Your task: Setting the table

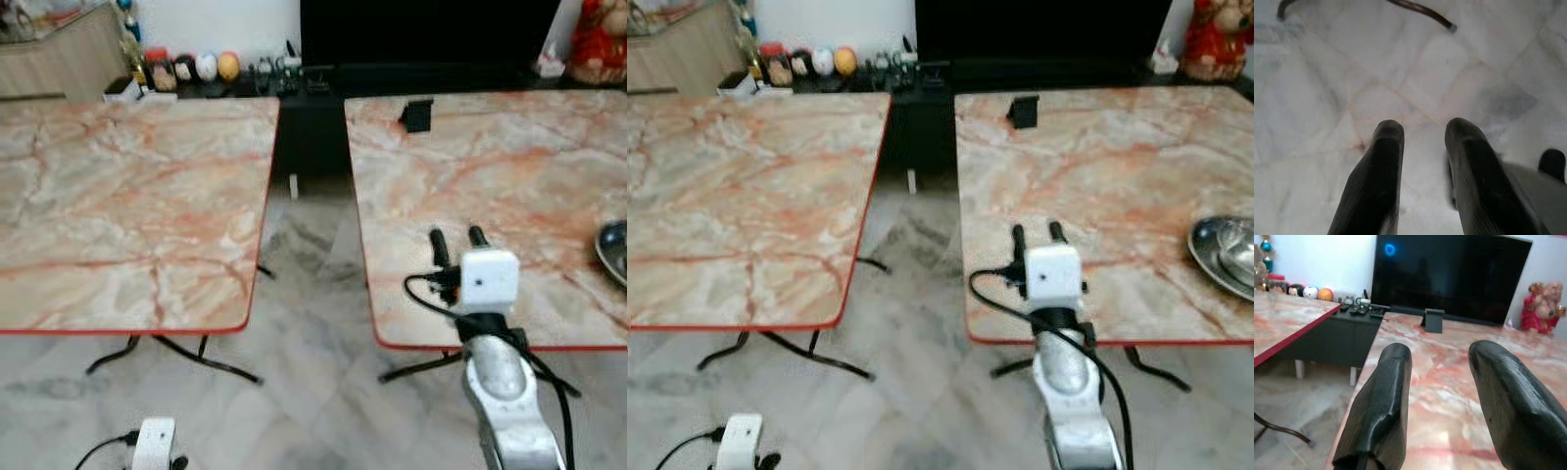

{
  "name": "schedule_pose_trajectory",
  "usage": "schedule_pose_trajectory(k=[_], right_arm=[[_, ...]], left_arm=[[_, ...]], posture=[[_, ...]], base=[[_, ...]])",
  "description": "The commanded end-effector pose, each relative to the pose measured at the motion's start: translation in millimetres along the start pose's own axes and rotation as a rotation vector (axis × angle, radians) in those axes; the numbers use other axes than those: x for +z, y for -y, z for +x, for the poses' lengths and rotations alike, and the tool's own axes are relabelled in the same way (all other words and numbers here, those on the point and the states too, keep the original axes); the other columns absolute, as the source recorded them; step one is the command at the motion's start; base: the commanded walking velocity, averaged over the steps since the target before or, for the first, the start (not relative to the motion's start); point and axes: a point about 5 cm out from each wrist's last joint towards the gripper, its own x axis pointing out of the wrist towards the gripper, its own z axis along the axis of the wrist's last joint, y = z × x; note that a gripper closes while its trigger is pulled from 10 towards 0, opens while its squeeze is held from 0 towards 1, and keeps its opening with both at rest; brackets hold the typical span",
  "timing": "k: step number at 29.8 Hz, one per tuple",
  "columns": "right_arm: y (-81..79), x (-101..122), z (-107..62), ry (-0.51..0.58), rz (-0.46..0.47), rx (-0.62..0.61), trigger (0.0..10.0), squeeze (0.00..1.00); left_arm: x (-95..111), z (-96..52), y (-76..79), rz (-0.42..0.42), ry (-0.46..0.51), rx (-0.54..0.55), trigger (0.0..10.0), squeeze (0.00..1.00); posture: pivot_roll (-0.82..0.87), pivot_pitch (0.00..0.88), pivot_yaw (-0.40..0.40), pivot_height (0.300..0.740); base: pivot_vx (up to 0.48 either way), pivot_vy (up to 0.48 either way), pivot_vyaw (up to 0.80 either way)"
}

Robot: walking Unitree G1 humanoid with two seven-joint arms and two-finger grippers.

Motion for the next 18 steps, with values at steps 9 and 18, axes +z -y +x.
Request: schedule_pose_trajectory(k=[9,18], right_arm=[[-2.4,-18.6,2.7,-0.065,0.013,0.024,10.0,0.0],[8.9,-71.1,-5.9,-0.279,-0.011,-0.013,10.0,0.0]], left_arm=[[-8.1,-1.6,3.3,0.008,-0.022,0.005,10.0,0.0],[-6.4,-1.0,4.2,0.013,-0.019,0.002,10.0,0.0]], posture=[[-0.04,0.0,0.016,0.74],[-0.04,0.0,0.017,0.74]], base=[[0.0,0.362,0.0],[0.0,0.361,0.0]])
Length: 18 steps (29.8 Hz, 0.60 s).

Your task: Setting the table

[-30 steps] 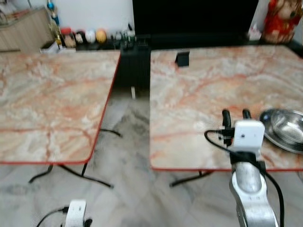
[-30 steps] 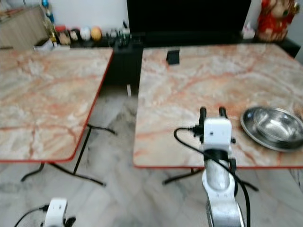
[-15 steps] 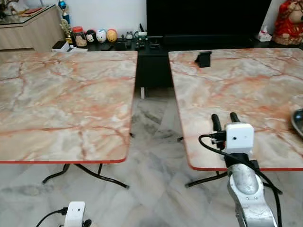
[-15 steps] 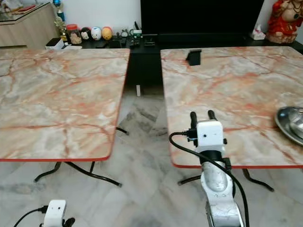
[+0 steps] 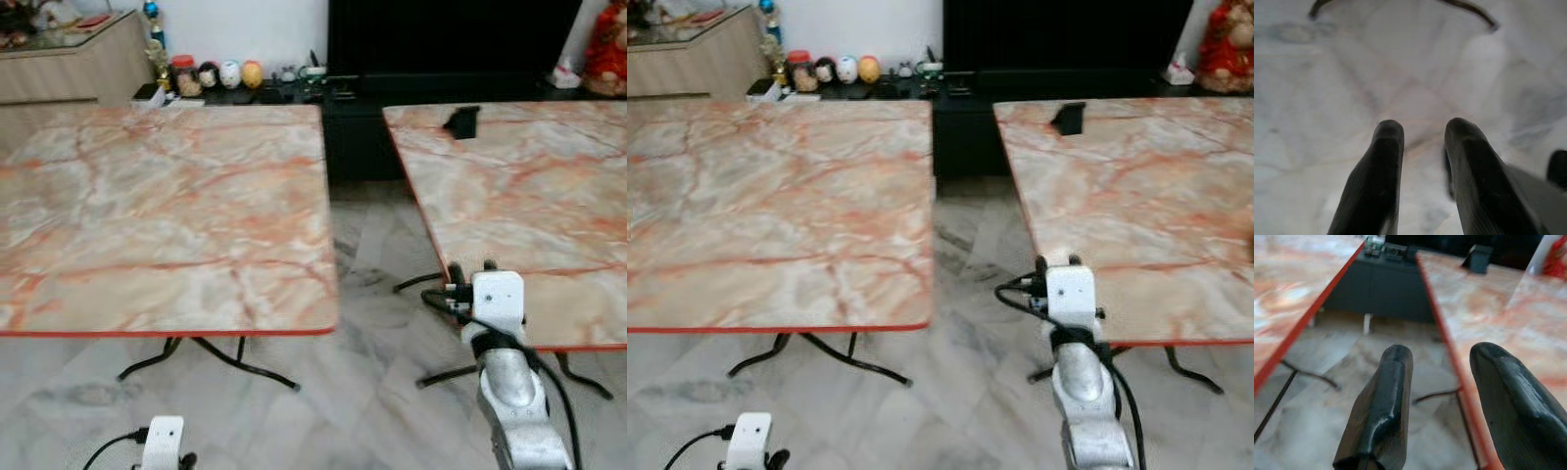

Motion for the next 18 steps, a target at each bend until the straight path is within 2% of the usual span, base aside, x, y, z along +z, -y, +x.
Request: schedule_pose_trajectory(k=[1,4,8,11,12,13,15,16,18], right_arm=[[9.1,-8.3,1.1,-0.025,-0.008,-0.014,10.0,0.0],[10.0,-15.8,1.9,-0.051,-0.002,-0.009,10.0,0.0],[11.1,-38.0,-1.5,-0.137,0.002,-0.021,10.0,0.0],[13.1,-71.6,-11.0,-0.309,-0.036,-0.061,10.0,0.0],[14.1,-87.0,-16.7,-0.393,-0.02,-0.082,10.0,0.0],[14.1,-87.0,-16.7,-0.393,-0.02,-0.082,10.0,0.0],[14.0,-104.2,-23.7,-0.488,0.01,-0.088,10.0,0.0],[14.0,-104.2,-23.7,-0.488,0.01,-0.088,10.0,0.0],[11.0,-121.7,-31.9,-0.571,0.048,-0.066,10.0,0.0]], left_arm=[[-1.1,0.4,5.9,0.006,-0.005,-0.016,10.0,0.0],[-1.0,0.3,4.6,0.007,-0.006,-0.015,10.0,0.0],[-1.4,-0.2,-0.4,0.006,-0.01,-0.009,10.0,0.0],[-2.1,-0.7,-2.9,0.005,-0.013,-0.006,10.0,0.0],[-2.6,-0.8,-3.4,0.006,-0.014,-0.006,10.0,0.0],[-2.6,-0.8,-3.4,0.006,-0.014,-0.006,10.0,0.0],[-3.4,-1.1,-3.4,0.006,-0.016,-0.006,10.0,0.0],[-3.4,-1.1,-3.4,0.006,-0.016,-0.006,10.0,0.0],[-4.5,-1.3,-2.7,0.004,-0.018,-0.007,10.0,0.0]], posture=[[-0.04,0.0,0.016,0.74],[-0.04,0.0,0.016,0.74],[-0.04,0.0,0.016,0.74],[-0.04,0.0,0.017,0.74],[-0.04,0.0,0.017,0.74],[-0.04,0.0,0.017,0.74],[-0.04,0.0,0.017,0.74],[-0.04,0.0,0.017,0.74],[-0.03,0.0,0.015,0.74]], base=[[0.0,0.36,0.0],[0.0,0.361,0.0],[0.0,0.36,0.0],[0.0,0.363,0.0],[0.0,0.36,0.0],[0.0,0.36,0.0],[0.0,0.362,0.0],[0.0,0.36,0.0],[0.0,0.362,0.0]])
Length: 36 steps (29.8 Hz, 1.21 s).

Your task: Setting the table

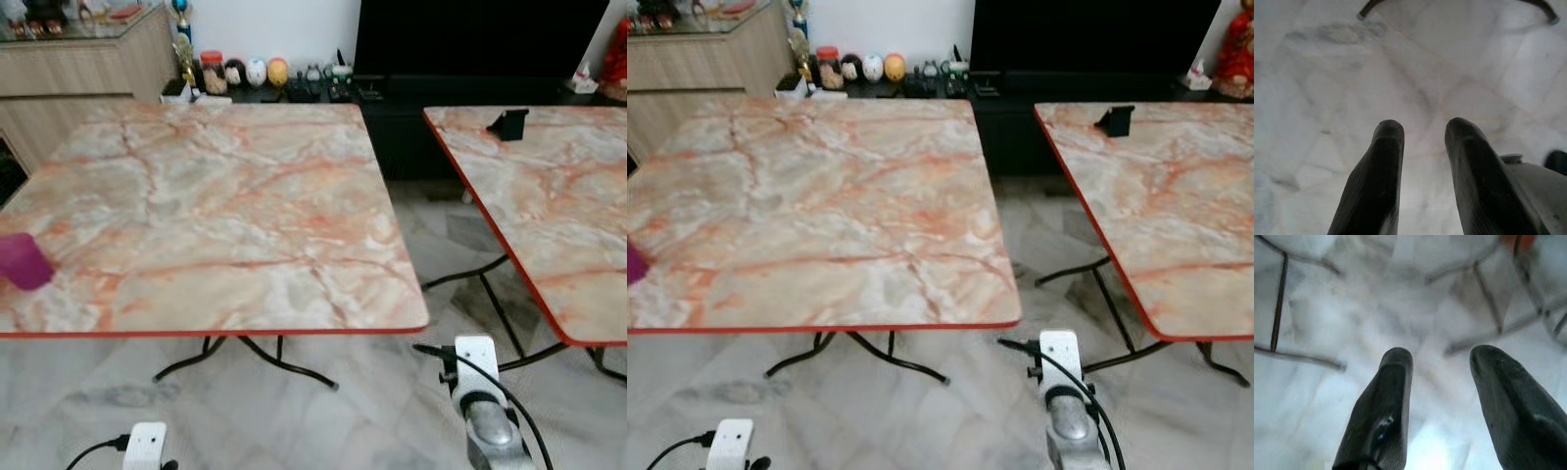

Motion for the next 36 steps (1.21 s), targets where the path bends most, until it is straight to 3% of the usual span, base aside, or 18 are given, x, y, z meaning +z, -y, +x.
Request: schedule_pose_trajectory(k=[1,7,13,22,36], right_arm=[[3.3,-16.7,-1.0,-0.065,0.017,-0.002,10.0,0.0],[-1.6,-46.6,-5.8,-0.191,-0.004,0.042,10.0,0.0],[-10.8,-80.5,-21.0,-0.303,-0.007,0.09,10.0,0.0],[-19.8,-92.8,-29.0,-0.327,-0.019,0.131,10.0,0.0],[-27.3,-92.3,-29.5,-0.331,0.015,0.154,10.0,0.0]], left_arm=[[-2.7,-0.1,3.6,0.001,-0.012,-0.01,10.0,0.0],[-4.1,0.0,7.4,-0.008,-0.014,-0.01,10.0,0.0],[-2.6,0.6,9.9,-0.015,-0.01,-0.009,10.0,0.0],[0.5,1.3,8.5,-0.018,-0.003,-0.004,10.0,0.0],[12.5,3.3,-0.5,-0.018,0.019,0.005,10.0,0.0]], posture=[[-0.03,0.0,0.014,0.74],[-0.03,0.0,0.008,0.74],[-0.02,0.0,0.004,0.74],[-0.01,0.0,0.0,0.74],[-0.01,0.0,0.001,0.74]], base=[[0.0,0.36,0.0],[0.0,0.36,0.0],[0.0,0.363,0.0],[0.0,0.362,0.12],[0.0,0.352,0.08]])
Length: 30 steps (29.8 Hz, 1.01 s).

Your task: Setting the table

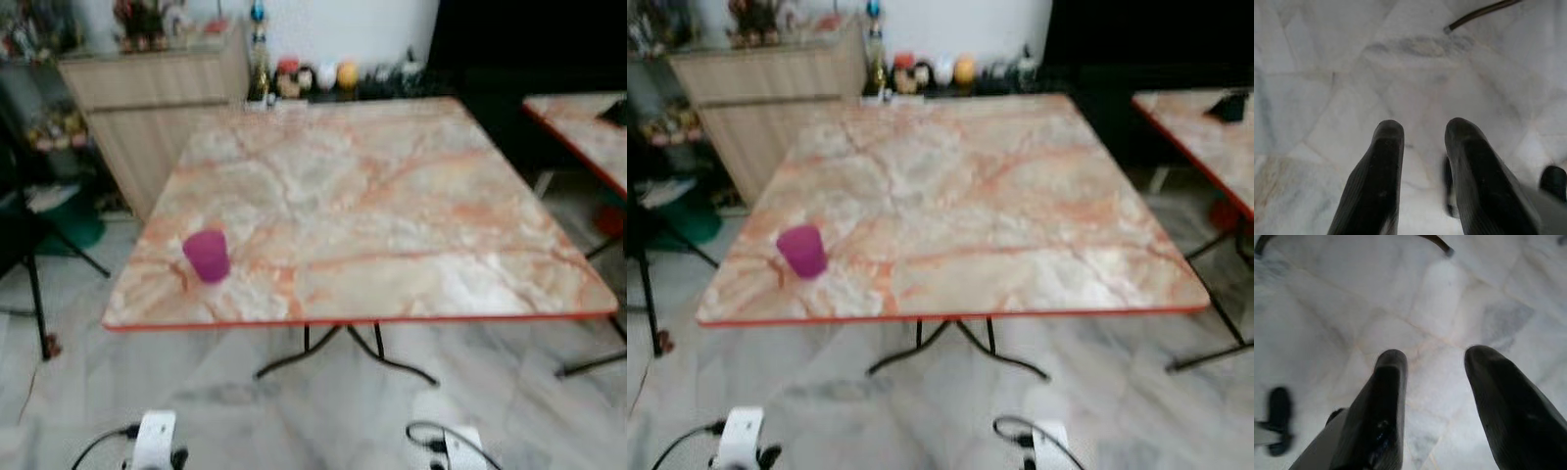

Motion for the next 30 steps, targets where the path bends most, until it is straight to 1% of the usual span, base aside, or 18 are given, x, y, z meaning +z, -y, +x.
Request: schedule_pose_trajectory(k=[1,7,8,12,16,18,24,28,30], right_arm=[[-9.9,8.9,1.4,0.029,0.017,0.026,10.0,0.0],[-9.8,9.7,1.6,0.032,0.015,0.025,10.0,0.0],[-9.8,9.9,1.6,0.034,0.014,0.026,10.0,0.0],[-9.8,9.9,1.6,0.034,0.016,0.025,10.0,0.0],[-10.4,10.2,1.6,0.035,0.018,0.026,10.0,0.0],[-12.0,11.6,1.7,0.043,0.027,0.032,10.0,0.0],[-11.9,11.9,1.8,0.044,0.021,0.03,10.0,0.0],[-11.7,12.3,1.8,0.047,0.023,0.029,10.0,0.0],[-11.6,12.4,1.8,0.047,0.023,0.028,10.0,0.0]], left_arm=[[-7.4,-2.7,-9.2,-0.004,-0.029,0.019,10.0,0.0],[-4.1,-1.3,-5.7,-0.002,-0.023,0.013,10.0,0.0],[-1.7,-0.3,-3.1,-0.001,-0.02,0.011,10.0,0.0],[-0.1,0.4,-1.1,0.001,-0.016,0.011,10.0,0.0],[-0.9,0.0,-1.8,-0.003,-0.015,0.009,10.0,0.0],[-6.0,-2.2,-7.1,-0.01,-0.02,0.014,10.0,0.0],[-7.7,-2.9,-8.6,-0.005,-0.026,0.014,10.0,0.0],[-2.5,1.6,17.5,0.017,-0.019,-0.014,10.0,0.0],[-0.9,2.2,21.1,0.015,-0.015,-0.018,10.0,0.0]], posture=[[-0.01,0.0,0.001,0.74],[-0.01,0.0,0.001,0.74],[-0.01,0.0,0.0,0.74],[0.0,0.0,-0.002,0.74],[0.0,0.0,-0.002,0.74],[0.0,0.0,-0.002,0.74],[0.0,0.0,-0.002,0.74],[0.0,0.0,-0.003,0.74],[0.0,0.0,-0.004,0.74]], base=[[0.0,0.319,0.0],[0.0,0.313,0.0],[0.0,0.0,0.0],[0.0,0.0,0.0],[0.0,0.0,0.0],[0.0,0.0,0.0],[0.0,0.0,0.0],[0.0,0.0,0.0],[0.0,0.0,0.0]])
